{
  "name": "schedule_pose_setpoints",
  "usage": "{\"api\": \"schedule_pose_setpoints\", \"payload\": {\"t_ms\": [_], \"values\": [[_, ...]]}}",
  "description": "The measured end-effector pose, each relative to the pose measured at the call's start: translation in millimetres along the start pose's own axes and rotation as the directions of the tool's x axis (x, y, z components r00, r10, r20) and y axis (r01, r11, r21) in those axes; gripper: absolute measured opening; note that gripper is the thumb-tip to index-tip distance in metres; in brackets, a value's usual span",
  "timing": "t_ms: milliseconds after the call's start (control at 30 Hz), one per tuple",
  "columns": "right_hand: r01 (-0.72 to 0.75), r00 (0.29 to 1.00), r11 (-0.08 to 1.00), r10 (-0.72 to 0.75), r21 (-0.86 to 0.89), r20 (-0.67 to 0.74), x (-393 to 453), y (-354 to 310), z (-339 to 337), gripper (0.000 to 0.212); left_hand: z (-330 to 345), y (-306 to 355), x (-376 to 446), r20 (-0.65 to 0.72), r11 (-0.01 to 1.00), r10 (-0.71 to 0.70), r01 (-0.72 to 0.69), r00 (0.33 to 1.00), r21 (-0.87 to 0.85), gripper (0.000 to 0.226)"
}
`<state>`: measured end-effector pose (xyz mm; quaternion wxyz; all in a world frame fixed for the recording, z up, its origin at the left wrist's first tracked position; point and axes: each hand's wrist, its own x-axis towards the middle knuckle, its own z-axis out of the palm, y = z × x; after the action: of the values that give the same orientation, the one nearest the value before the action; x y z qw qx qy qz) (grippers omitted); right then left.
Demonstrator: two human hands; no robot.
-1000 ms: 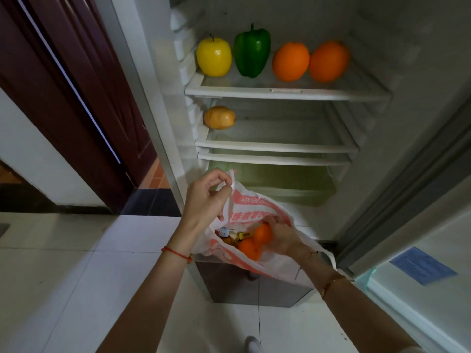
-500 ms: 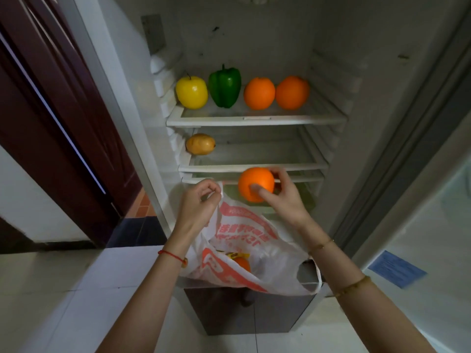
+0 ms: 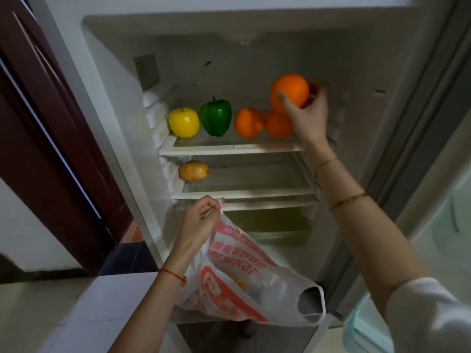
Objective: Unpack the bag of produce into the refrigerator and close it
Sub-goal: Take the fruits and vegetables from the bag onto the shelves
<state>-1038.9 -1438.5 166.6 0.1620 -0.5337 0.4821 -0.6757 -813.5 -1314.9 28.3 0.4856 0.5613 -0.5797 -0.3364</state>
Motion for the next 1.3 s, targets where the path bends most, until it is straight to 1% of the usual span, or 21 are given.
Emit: {"api": "schedule_pose_setpoints", "payload": {"t_ms": [100,300,433,567,700,767,867,967,1100,1133,1233,1300], "values": [[-0.031,0.999,0.999,0.032,-0.026,0.016,37.7,9.0,10.5,0.069,1.7,-4.7,5.9,-0.003,1.000,0.010,-0.010,1.000,0.006,0.014],[-0.126,0.985,0.963,0.149,-0.239,0.084,83.1,27.4,34.6,0.072,2.5,-10.3,19.5,-0.021,1.000,-0.020,0.020,1.000,0.006,0.014],[-0.145,0.969,0.933,0.202,-0.328,0.145,98.7,31.7,51.1,0.074,2.7,-12.2,25.7,-0.035,0.999,-0.037,0.037,0.999,-0.003,0.018],[-0.166,0.949,0.918,0.248,-0.361,0.193,109.5,40.6,61.6,0.074,4.1,-21.0,34.0,0.005,0.998,-0.036,0.037,0.999,-0.045,0.023],[-0.249,0.905,0.901,0.347,-0.354,0.248,118.2,43.6,67.1,0.078,3.4,-27.7,38.4,0.011,0.997,-0.039,0.040,0.999,-0.068,0.019],[-0.305,0.883,0.886,0.401,-0.350,0.243,122.0,47.5,68.8,0.079,2.9,-28.7,39.2,0.003,0.997,-0.033,0.033,0.999,-0.069,0.018],[-0.360,0.849,0.861,0.462,-0.359,0.255,122.9,52.2,69.5,0.070,2.4,-28.3,39.8,-0.006,0.998,-0.020,0.020,1.000,-0.065,0.020],[-0.365,0.835,0.847,0.482,-0.387,0.267,120.0,55.1,69.1,0.066,2.6,-27.9,39.3,-0.003,0.998,-0.013,0.013,1.000,-0.063,0.021],[-0.334,0.815,0.824,0.496,-0.457,0.299,117.9,50.0,68.2,0.084,1.4,-26.9,37.2,0.007,0.997,-0.011,0.011,1.000,-0.074,0.019],[-0.330,0.816,0.823,0.495,-0.462,0.299,118.4,49.7,67.2,0.084,0.9,-27.3,36.6,0.012,0.997,-0.012,0.013,1.000,-0.081,0.018],[-0.335,0.830,0.840,0.478,-0.427,0.288,119.9,52.1,66.1,0.078,-0.9,-27.3,34.0,0.010,0.997,-0.003,0.004,1.000,-0.080,0.020],[-0.319,0.858,0.859,0.441,-0.401,0.262,120.6,54.7,64.8,0.069,-2.3,-27.2,32.0,0.007,0.997,-0.004,0.005,1.000,-0.078,0.021]]}}
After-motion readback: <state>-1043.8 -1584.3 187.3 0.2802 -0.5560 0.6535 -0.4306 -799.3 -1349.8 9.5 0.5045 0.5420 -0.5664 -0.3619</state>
